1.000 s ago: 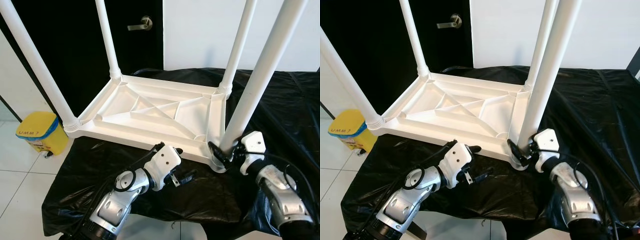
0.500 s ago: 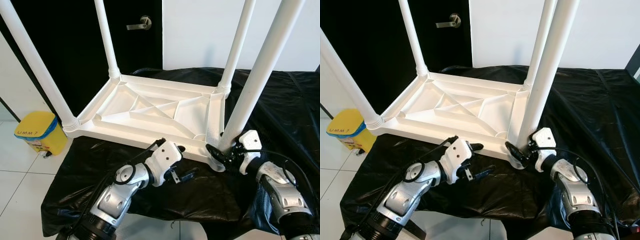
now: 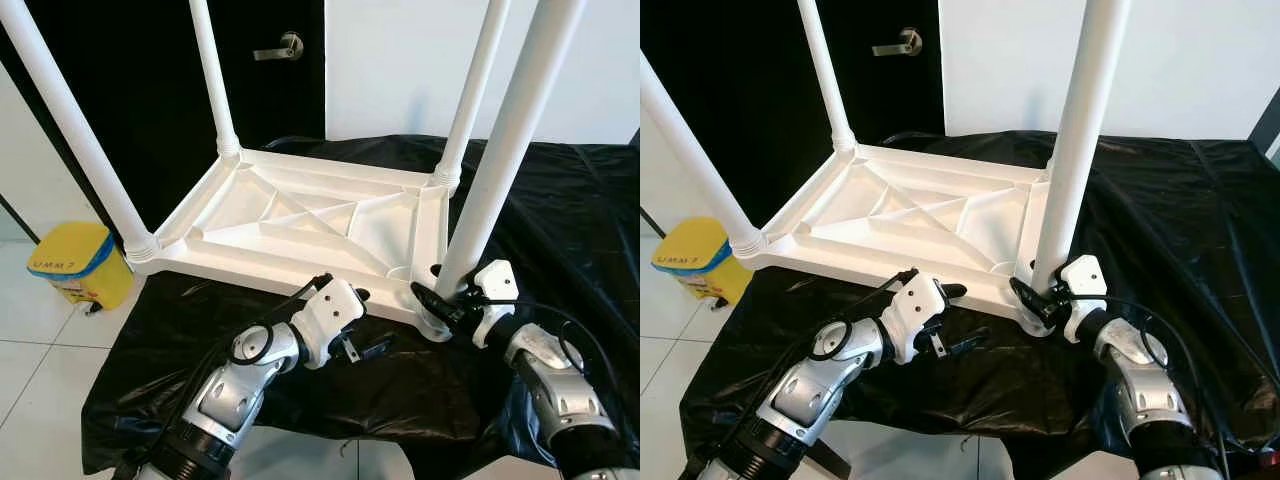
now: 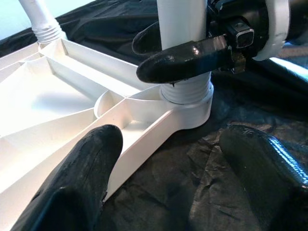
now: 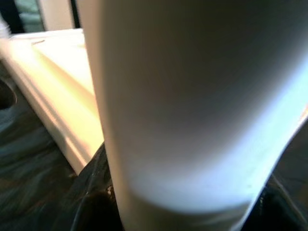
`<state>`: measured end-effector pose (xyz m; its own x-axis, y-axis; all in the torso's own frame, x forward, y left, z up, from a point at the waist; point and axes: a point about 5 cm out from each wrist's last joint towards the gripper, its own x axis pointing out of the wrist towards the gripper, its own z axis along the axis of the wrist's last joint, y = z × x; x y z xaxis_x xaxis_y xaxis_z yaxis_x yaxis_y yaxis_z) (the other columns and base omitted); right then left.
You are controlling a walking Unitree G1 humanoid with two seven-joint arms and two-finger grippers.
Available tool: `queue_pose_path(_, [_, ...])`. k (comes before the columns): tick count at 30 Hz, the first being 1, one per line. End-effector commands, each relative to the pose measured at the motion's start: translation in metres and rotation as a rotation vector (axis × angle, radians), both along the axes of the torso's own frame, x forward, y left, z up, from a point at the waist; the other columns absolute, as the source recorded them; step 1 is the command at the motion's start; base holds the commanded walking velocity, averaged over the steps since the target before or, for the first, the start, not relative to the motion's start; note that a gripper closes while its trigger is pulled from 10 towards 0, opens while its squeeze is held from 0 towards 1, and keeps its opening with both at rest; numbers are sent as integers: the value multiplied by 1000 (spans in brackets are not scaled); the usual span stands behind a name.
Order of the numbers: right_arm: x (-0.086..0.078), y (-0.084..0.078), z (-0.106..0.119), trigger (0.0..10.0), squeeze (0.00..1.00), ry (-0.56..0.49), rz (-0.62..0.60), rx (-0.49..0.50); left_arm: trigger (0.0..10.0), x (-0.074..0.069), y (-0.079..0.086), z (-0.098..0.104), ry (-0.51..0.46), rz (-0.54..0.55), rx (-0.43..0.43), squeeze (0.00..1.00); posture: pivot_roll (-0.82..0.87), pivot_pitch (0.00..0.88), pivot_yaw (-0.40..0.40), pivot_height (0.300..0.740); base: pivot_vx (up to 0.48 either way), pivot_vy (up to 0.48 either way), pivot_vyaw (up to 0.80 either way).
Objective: Building children table
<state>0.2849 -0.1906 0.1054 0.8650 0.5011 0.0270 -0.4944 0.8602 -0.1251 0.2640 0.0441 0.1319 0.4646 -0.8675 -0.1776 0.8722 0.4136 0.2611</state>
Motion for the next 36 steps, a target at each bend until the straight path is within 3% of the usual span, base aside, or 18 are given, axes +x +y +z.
queue_pose_path(1, [-5, 4, -13, 10000, 0, 60, -20, 18, 10000, 7, 4, 0, -32, 104, -2, 0, -170, 2, 11, 740, 0, 0, 0])
queue_pose_path(6, [-4, 3, -15, 10000, 0, 62, -104, 25, 10000, 7, 3, 0, -64, 110, 3, 0, -172, 0, 8, 740, 0, 0, 0])
queue_pose_path(9, [0, -1, -18, 10000, 0, 75, -272, 64, 10000, 9, 3, 1, -73, 113, 5, 0, -173, 0, 6, 740, 0, 0, 0])
queue_pose_path(12, [0, 0, -19, 10000, 0, 89, -321, 87, 10000, 11, 4, 1, -75, 115, 4, 0, -173, 0, 7, 740, 0, 0, 0])
queue_pose_path(14, [1, 4, -20, 10000, 0, 101, -484, 118, 10000, 12, 4, 2, -83, 116, 2, 0, -176, 0, 5, 740, 0, 0, 0])
queue_pose_path(18, [1, 8, -20, 10000, 0, 108, -611, 139, 10000, 12, 4, 3, -87, 116, -1, 0, -178, 0, 4, 740, 0, 0, 0])
queue_pose_path(20, [-2, 21, -20, 10000, 0, 110, -689, 179, 10000, 10, 4, 3, -87, 116, -4, 0, -174, 0, 0, 740, 0, 0, 0])
queue_pose_path(24, [-4, 37, -19, 10000, 0, 103, -699, 192, 10000, 8, 3, 2, -84, 116, -7, 0, -171, 0, -4, 740, 0, 0, 0])
queue_pose_path(29, [-3, 35, -14, 10000, 0, 75, -689, 186, 10000, 7, 3, 0, -79, 115, -9, 0, -169, 0, -7, 740, 0, 0, 0])
queue_pose_path(30, [-3, 35, -7, 10000, 39, 38, -646, 187, 10000, 7, 3, 0, -80, 113, -7, 0, -169, 0, -7, 740, 0, 0, 0])
queue_pose_path(31, [-3, 36, -3, 10000, 1000, 17, -614, 194, 10000, 6, 3, 0, -80, 113, -6, 0, -169, 0, -6, 740, 0, 0, 0])
queue_pose_path(36, [-4, 34, 4, 10000, 1000, -31, -561, 189, 10000, 6, 2, 0, -80, 112, -8, 0, -169, 0, -8, 740, 0, 0, 0])
